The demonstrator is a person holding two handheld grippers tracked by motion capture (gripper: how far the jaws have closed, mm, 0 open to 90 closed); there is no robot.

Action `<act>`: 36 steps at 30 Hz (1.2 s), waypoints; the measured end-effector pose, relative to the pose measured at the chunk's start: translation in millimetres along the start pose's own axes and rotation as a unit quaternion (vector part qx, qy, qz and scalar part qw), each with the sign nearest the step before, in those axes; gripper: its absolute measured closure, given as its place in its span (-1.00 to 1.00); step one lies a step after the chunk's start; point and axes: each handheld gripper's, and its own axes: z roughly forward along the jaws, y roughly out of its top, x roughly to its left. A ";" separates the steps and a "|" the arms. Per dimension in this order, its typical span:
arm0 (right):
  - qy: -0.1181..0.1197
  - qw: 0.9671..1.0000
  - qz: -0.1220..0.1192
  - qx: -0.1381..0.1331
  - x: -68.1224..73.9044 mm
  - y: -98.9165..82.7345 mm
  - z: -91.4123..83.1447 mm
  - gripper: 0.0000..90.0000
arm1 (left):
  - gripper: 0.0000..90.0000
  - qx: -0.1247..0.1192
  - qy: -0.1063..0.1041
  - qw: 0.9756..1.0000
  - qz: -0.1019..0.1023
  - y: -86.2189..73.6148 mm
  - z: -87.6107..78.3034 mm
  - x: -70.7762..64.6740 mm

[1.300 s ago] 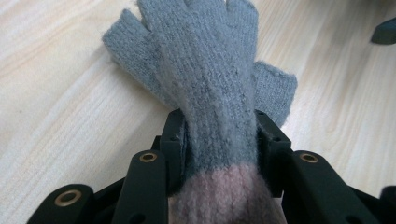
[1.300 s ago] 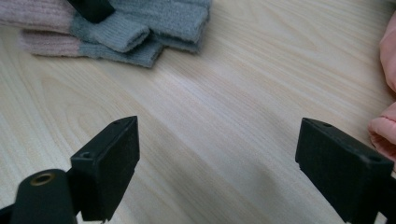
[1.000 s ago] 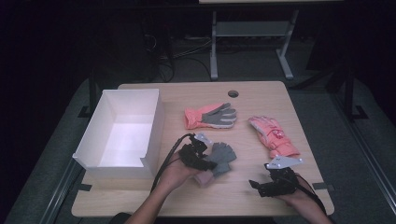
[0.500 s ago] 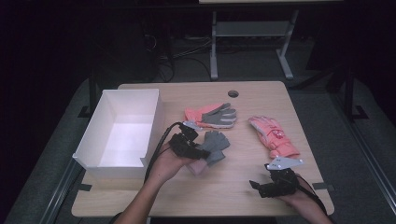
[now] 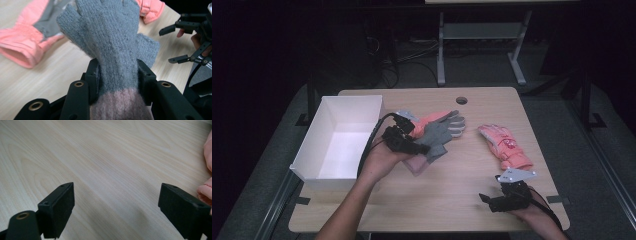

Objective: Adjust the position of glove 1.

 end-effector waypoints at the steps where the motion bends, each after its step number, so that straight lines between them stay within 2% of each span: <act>1: 0.001 1.000 0.002 0.000 0.0 0.1 -0.1 -0.71 | 0.37 -0.003 0.003 1.000 -0.003 1.0 -3.3 1.8; 2: 0.000 1.000 0.000 0.000 -0.6 0.0 0.1 -0.71 | 0.37 -0.002 0.005 1.000 -0.002 1.7 -7.5 4.7; 4: 0.002 1.000 0.000 0.003 -0.9 -0.4 1.1 -0.79 | 0.37 -0.015 0.011 1.000 -0.014 3.6 -18.1 11.1; 7: 0.004 1.000 0.002 0.006 -0.6 -0.7 1.8 -0.81 | 0.37 -0.017 0.020 1.000 -0.017 4.6 -25.7 16.1; 11: 0.009 1.000 0.002 0.001 0.4 -0.3 2.1 -0.95 | 0.37 -0.026 0.032 0.999 -0.024 6.4 -40.9 25.2; 19: 0.008 1.000 0.001 0.000 1.2 -0.9 4.9 -0.96 | 0.37 -0.039 0.065 0.996 -0.042 4.0 -63.2 44.3; 25: 0.007 1.000 -0.003 0.004 0.3 -0.2 6.6 -0.95 | 0.37 -0.052 0.090 0.993 -0.063 -7.4 -80.3 61.5; 31: 0.008 1.000 -0.004 0.003 0.0 0.2 6.5 -0.96 | 0.37 -0.069 0.109 0.988 -0.090 -20.0 -95.6 77.9; 36: 0.011 1.000 -0.008 0.006 1.2 1.0 9.1 -0.95 | 0.37 -0.069 0.133 0.983 -0.109 -33.3 -106.8 91.0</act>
